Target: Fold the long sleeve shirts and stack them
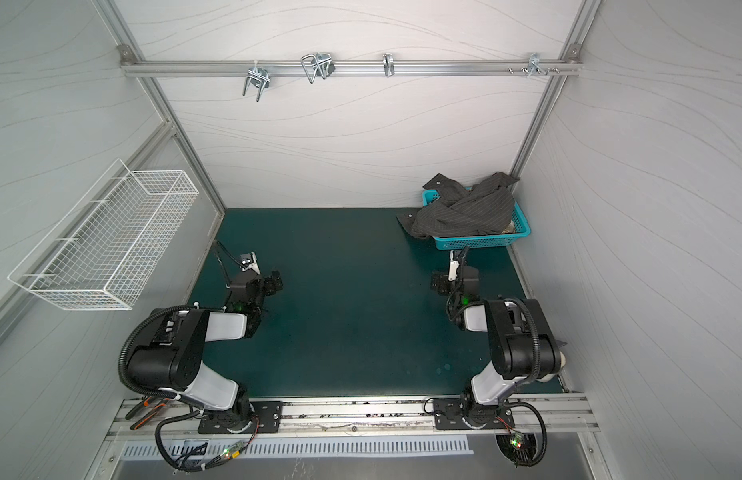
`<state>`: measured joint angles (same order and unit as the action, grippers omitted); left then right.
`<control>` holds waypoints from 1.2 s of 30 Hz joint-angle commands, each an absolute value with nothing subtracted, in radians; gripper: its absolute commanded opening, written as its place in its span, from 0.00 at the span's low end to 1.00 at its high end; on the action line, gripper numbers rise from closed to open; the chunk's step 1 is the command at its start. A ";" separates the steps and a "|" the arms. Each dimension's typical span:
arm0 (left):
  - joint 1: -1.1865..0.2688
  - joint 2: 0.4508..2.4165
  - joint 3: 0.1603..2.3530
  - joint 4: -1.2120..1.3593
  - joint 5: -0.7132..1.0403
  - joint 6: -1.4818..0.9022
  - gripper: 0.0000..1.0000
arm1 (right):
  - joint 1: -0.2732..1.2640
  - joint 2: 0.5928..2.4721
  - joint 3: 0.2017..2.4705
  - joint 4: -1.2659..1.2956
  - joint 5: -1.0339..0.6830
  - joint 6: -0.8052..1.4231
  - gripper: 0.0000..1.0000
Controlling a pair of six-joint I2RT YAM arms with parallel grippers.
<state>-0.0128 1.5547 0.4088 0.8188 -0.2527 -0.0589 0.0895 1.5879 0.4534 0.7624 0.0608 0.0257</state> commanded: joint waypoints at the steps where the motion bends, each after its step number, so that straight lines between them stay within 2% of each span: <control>1: -0.006 1.553 0.419 0.849 -0.249 -0.051 0.99 | 0.089 1.569 0.451 0.775 0.049 0.003 0.99; 16: -0.007 1.548 0.418 0.870 -0.247 -0.034 0.99 | 0.092 1.562 0.449 0.794 0.068 0.007 0.99; 17: -0.018 1.497 0.452 0.779 -0.247 -0.020 1.00 | 0.122 1.509 0.493 0.664 0.166 0.009 0.99; 19: -0.031 1.381 0.632 0.378 -0.309 -0.053 1.00 | 0.167 1.397 0.712 0.216 0.301 0.036 0.99; 21: -0.029 1.314 0.821 0.051 -0.447 -0.265 0.99 | 0.172 1.354 1.046 -0.220 0.280 0.198 0.99; 22: -0.028 1.292 0.894 -0.067 -0.423 -0.360 0.99 | 0.170 1.360 1.170 -0.363 0.217 0.269 0.99; 24: -0.037 1.259 1.031 -0.294 -0.255 -0.545 0.91 | 0.166 1.366 1.266 -0.428 0.048 0.340 0.99; 26: -0.100 1.230 1.106 -0.426 -0.168 -0.660 0.88 | 0.109 1.372 1.300 -0.464 -0.055 0.441 0.99; 28: -0.199 1.190 1.135 -0.496 -0.140 -0.675 0.90 | 0.072 1.404 1.397 -0.605 -0.010 0.519 0.99; 31: -0.355 1.120 1.122 -0.506 -0.119 -0.582 0.96 | 0.090 1.477 1.538 -0.742 0.087 0.474 0.99; 36: -0.485 1.142 1.078 -0.567 -0.090 -0.563 0.94 | 0.088 1.647 1.764 -0.888 0.119 0.450 0.96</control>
<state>-0.4503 1.1069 1.1088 -0.4423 -0.1223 -0.5476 0.0856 1.5639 1.6836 -0.6617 0.0883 0.4282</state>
